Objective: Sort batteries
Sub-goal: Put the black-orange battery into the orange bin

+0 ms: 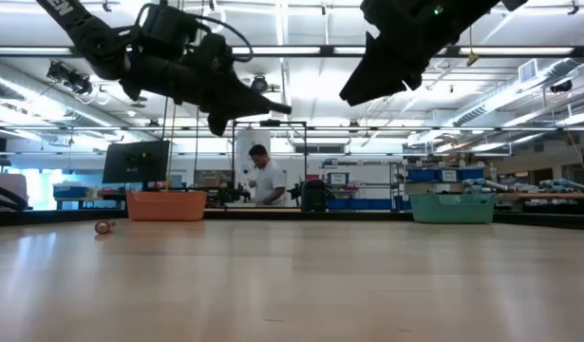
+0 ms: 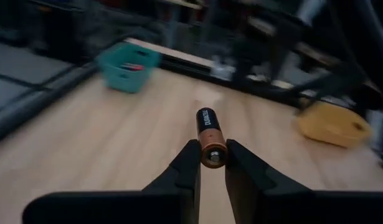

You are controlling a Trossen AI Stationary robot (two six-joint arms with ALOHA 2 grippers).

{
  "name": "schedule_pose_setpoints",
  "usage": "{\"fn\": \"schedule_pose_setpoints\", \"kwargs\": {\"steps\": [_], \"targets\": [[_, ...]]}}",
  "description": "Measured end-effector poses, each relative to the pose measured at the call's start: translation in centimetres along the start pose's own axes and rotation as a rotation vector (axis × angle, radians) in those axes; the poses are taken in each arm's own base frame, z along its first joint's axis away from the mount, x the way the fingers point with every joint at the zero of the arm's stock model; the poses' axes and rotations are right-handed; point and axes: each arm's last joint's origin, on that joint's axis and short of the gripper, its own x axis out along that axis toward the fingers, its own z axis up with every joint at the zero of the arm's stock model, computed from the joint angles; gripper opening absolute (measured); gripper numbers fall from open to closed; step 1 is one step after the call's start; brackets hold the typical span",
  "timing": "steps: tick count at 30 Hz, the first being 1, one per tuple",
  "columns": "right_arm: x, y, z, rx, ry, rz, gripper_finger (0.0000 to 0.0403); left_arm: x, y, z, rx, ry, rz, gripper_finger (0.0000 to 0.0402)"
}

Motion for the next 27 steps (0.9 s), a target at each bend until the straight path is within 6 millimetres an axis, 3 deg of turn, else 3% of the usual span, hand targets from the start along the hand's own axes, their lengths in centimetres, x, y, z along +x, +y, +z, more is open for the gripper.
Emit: {"fn": "schedule_pose_setpoints", "kwargs": {"steps": [6, 16, 21, 27], "targets": [[0.4, -0.2, -1.4, 0.014, 0.038, -0.013, 0.0187, -2.0, 3.9, 0.1, -0.019, 0.051, 0.243, 0.0058], [0.7, -0.8, -1.3, 0.005, 0.039, -0.031, 0.0186, -5.4, 9.5, -0.3, -0.123, 0.096, 0.534, 0.0058], [0.7, -0.8, -1.3, -0.009, 0.039, -0.031, 0.0185, -6.8, 11.1, -1.3, -0.190, 0.178, 0.669, 0.0058], [0.7, -0.8, -1.3, -0.007, 0.039, -0.030, 0.0186, -7.8, 11.5, -2.5, -0.228, 0.302, 0.841, 0.0058]]}}
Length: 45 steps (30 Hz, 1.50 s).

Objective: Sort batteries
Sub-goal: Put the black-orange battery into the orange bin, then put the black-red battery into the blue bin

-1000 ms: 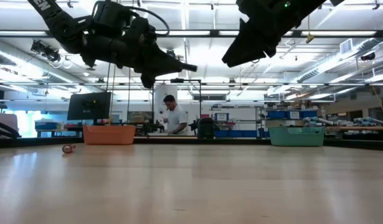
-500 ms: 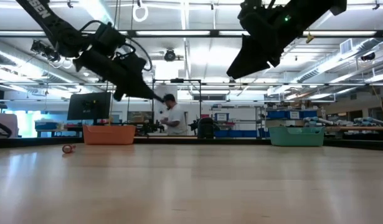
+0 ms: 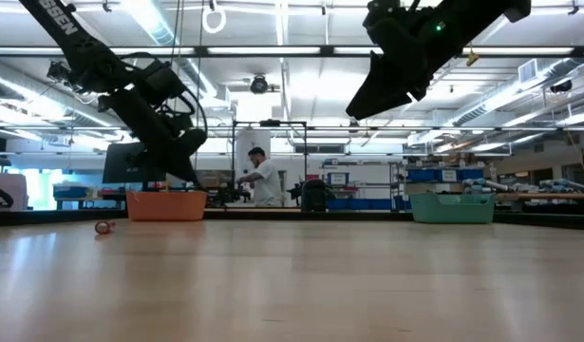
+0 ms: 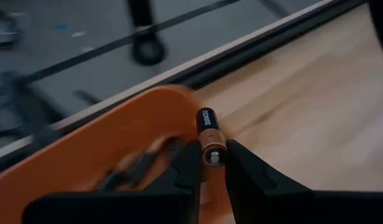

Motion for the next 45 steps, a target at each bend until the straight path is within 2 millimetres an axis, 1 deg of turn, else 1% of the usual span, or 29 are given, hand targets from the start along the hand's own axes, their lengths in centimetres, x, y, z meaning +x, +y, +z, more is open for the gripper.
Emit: {"fn": "schedule_pose_setpoints", "kwargs": {"steps": [2, 5, 11, 14, 17, 21, 24, 29, 33, 38, 41, 45], "targets": [[0.0, 0.0, 0.0, 0.001, 0.000, 0.000, 0.0185, 0.0, 0.3, -0.3, 0.008, 0.023, 0.079, 0.0058], [0.0, 0.0, 0.0, 0.001, 0.000, 0.000, 0.0183, -0.1, 0.5, -0.7, 0.017, 0.056, 0.143, 0.0058], [0.0, 0.0, 0.0, 0.002, -0.001, 0.000, 0.0184, 0.1, 1.2, -0.8, 0.027, 0.071, 0.177, 0.0058], [0.0, 0.0, 0.0, 0.003, -0.002, 0.000, 0.0183, 0.6, 1.7, -1.1, 0.019, 0.102, 0.188, 0.0058], [0.0, 0.0, 0.0, 0.002, -0.002, 0.001, 0.0181, 1.6, 2.4, -1.7, 0.000, 0.147, 0.179, 0.0058], [0.0, 0.0, 0.0, 0.000, -0.002, 0.001, 0.0182, 2.7, 2.7, -2.2, -0.009, 0.176, 0.178, 0.0058], [0.0, 0.0, 0.0, -0.005, -0.002, 0.001, 0.0182, 2.9, 2.7, -2.3, -0.010, 0.175, 0.178, 0.0069], [0.0, 0.0, 0.0, -0.008, -0.002, 0.001, 0.0181, 2.8, 2.7, -2.0, -0.006, 0.147, 0.176, 0.0106], [0.0, 0.0, 0.0, -0.019, -0.002, 0.001, 0.0183, 2.2, 2.6, -1.6, 0.033, 0.127, 0.169, 0.0128], [0.0, 0.0, 0.0, -0.034, -0.002, 0.001, 0.0180, 0.6, 2.4, -0.6, 0.065, 0.071, 0.145, 0.0125], [0.0, 0.0, 0.0, -0.034, -0.002, 0.001, 0.0179, -0.8, 1.3, -0.4, 0.159, 0.070, 0.062, 0.0100], [0.0, 0.0, 0.0, -0.035, -0.002, 0.001, 0.0167, -3.4, -1.5, -0.9, 0.326, 0.095, -0.142, 0.0039]]}}
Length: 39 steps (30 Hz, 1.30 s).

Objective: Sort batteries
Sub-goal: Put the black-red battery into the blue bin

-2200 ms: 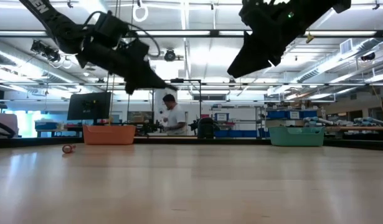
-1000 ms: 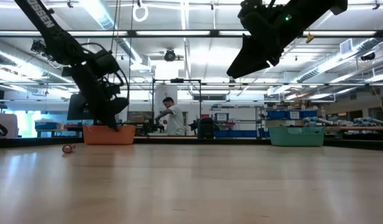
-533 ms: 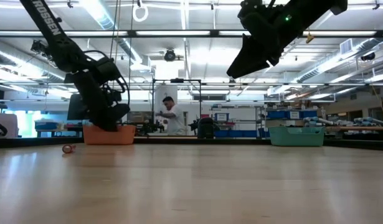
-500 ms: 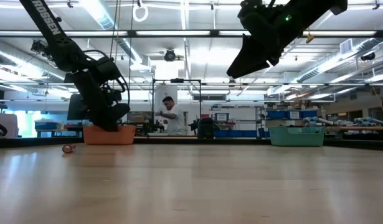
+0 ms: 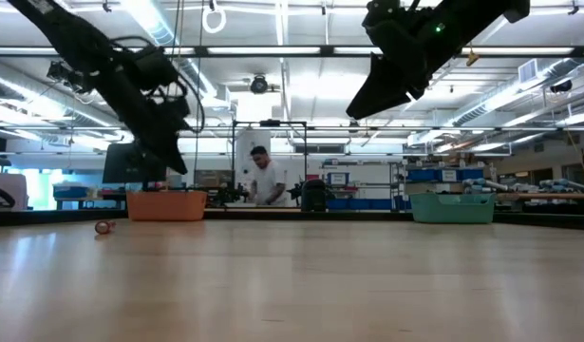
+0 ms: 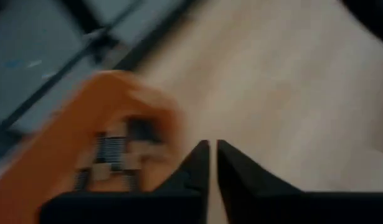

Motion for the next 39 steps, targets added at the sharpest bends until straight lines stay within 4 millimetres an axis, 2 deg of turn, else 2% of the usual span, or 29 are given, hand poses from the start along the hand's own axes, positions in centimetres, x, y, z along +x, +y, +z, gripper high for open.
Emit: {"fn": "schedule_pose_setpoints", "kwargs": {"steps": [2, 5, 12, 17, 20, 25, 32, 39], "targets": [[0.0, 0.0, 0.0, -0.005, 0.000, 0.000, 0.0155, -1.0, -1.7, -0.1, 0.060, 0.004, -0.102, 0.0012], [0.0, 0.0, 0.0, -0.022, 0.000, 0.001, 0.0126, -2.2, -4.2, -0.2, 0.124, -0.003, -0.223, 0.0009], [0.9, 0.1, -2.3, -0.016, -0.058, 0.056, 0.0014, -3.9, -10.5, -0.9, 0.346, -0.016, -0.477, 0.0004], [1.4, 0.0, -4.0, 0.022, -0.088, 0.073, 0.0030, -5.4, -14.0, -2.3, 0.500, 0.000, -0.598, 0.0004], [1.4, -0.1, -4.3, 0.035, -0.084, 0.074, 0.0034, -6.1, -14.8, -3.7, 0.604, 0.071, -0.594, 0.0006], [1.4, -0.1, -4.2, 0.040, -0.095, 0.077, 0.0015, -6.1, -14.6, -5.5, 0.743, 0.218, -0.499, 0.0008], [1.4, 0.0, -4.0, 0.045, -0.119, 0.083, 0.0023, -4.7, -15.3, -6.2, 0.795, 0.309, -0.503, 0.0024], [1.4, 0.0, -4.0, 0.043, -0.113, 0.105, 0.0028, -2.9, -16.1, -7.2, 0.896, 0.417, -0.485, 0.0075]]}}
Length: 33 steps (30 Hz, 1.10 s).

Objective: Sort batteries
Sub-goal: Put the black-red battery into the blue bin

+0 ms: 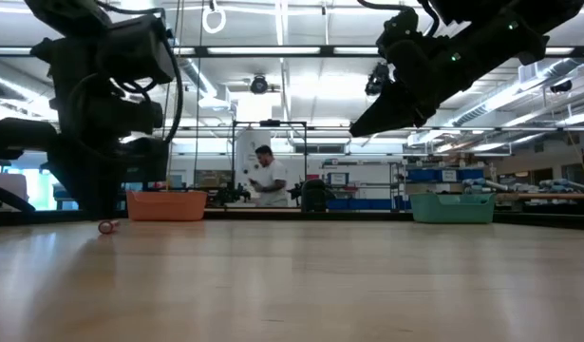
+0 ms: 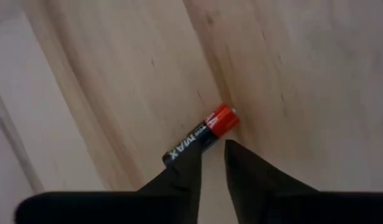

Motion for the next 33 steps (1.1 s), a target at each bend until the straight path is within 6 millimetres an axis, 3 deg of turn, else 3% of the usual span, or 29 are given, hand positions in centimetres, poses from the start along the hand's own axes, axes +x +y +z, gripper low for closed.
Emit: {"fn": "schedule_pose_setpoints", "kwargs": {"steps": [9, 20, 25, 29, 33], "targets": [[0.0, 0.0, 0.0, -0.001, 0.003, 0.000, 0.0016, -0.3, 0.5, 1.6, 0.120, 0.044, 0.043, 0.0135], [0.0, 0.0, -0.1, -0.004, 0.007, 0.002, 0.0016, 1.5, 0.9, 2.2, 0.310, 0.104, 0.127, 0.0137], [0.0, 0.0, -0.1, -0.004, 0.008, 0.003, 0.0018, 1.0, 1.2, 2.9, 0.312, 0.084, 0.142, 0.0137], [0.0, 0.0, -0.1, -0.004, 0.009, 0.005, 0.0022, -0.2, 1.5, 4.1, 0.211, 0.056, 0.149, 0.0137], [0.0, 0.1, -0.1, -0.003, 0.012, 0.021, 0.0020, -1.3, 1.8, 5.4, -0.090, -0.039, 0.067, 0.0137]]}}
